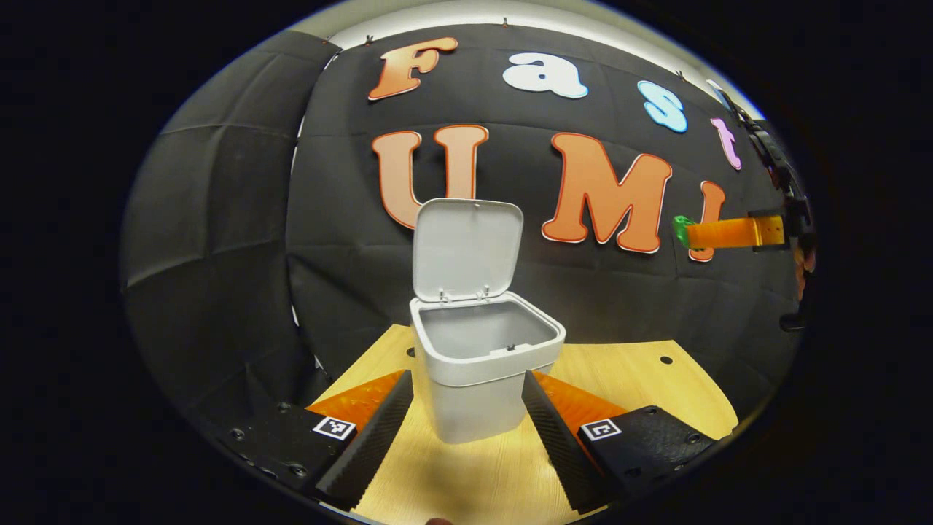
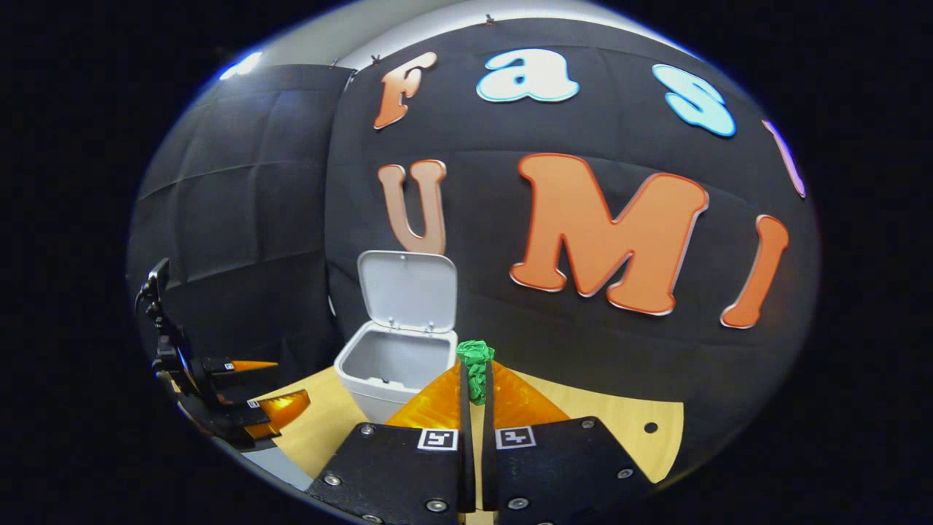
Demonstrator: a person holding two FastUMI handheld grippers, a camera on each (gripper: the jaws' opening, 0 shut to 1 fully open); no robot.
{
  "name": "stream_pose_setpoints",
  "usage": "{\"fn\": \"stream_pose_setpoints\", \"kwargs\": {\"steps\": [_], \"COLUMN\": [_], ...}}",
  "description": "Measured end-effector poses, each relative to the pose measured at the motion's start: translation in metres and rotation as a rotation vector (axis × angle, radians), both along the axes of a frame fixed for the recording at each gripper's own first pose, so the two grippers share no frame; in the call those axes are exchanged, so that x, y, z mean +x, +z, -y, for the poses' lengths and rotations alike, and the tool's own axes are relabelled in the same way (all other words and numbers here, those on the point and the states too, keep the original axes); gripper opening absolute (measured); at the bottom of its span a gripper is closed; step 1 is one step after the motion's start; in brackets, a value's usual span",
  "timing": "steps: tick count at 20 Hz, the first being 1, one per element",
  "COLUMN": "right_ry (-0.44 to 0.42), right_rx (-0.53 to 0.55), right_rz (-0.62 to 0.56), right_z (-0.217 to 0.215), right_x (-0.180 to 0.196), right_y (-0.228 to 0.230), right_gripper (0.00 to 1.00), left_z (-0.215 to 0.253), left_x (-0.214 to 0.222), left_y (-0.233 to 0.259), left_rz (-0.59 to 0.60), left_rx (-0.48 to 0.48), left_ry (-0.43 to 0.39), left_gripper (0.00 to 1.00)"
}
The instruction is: Press the lid of the desktop garbage bin to open it, pick up the crumpled paper on the desktop and throw it into the bin, then pick up the pop can on the desktop and drop it into the bin, and finally close the garbage bin lid.
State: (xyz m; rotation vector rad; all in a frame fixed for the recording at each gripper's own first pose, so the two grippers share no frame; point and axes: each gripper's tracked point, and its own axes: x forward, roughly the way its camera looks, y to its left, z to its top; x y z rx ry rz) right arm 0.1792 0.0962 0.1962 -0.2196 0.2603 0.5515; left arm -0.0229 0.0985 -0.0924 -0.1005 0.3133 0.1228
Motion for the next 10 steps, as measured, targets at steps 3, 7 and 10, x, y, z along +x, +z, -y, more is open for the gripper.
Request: {"fn": "stream_pose_setpoints", "kwargs": {"steps": [3, 7, 10], "right_ry": [0.065, 0.107, 0.113], "right_rx": [0.036, 0.044, 0.030], "right_rz": [-0.015, -0.062, -0.091], "right_z": [-0.048, -0.096, -0.122], "right_x": [0.008, 0.029, 0.044], "right_y": [-0.003, -0.028, -0.050], "right_gripper": [0.04, 0.04, 0.04], "left_z": [-0.025, -0.058, -0.082], "left_x": [-0.014, -0.028, -0.042], "left_y": [-0.002, -0.007, -0.016], "left_rz": [-0.005, -0.013, -0.034], "left_rx": [0.012, 0.020, 0.014], "left_ry": [0.034, 0.086, 0.122], "left_gripper": [0.96, 0.96, 0.96]}}
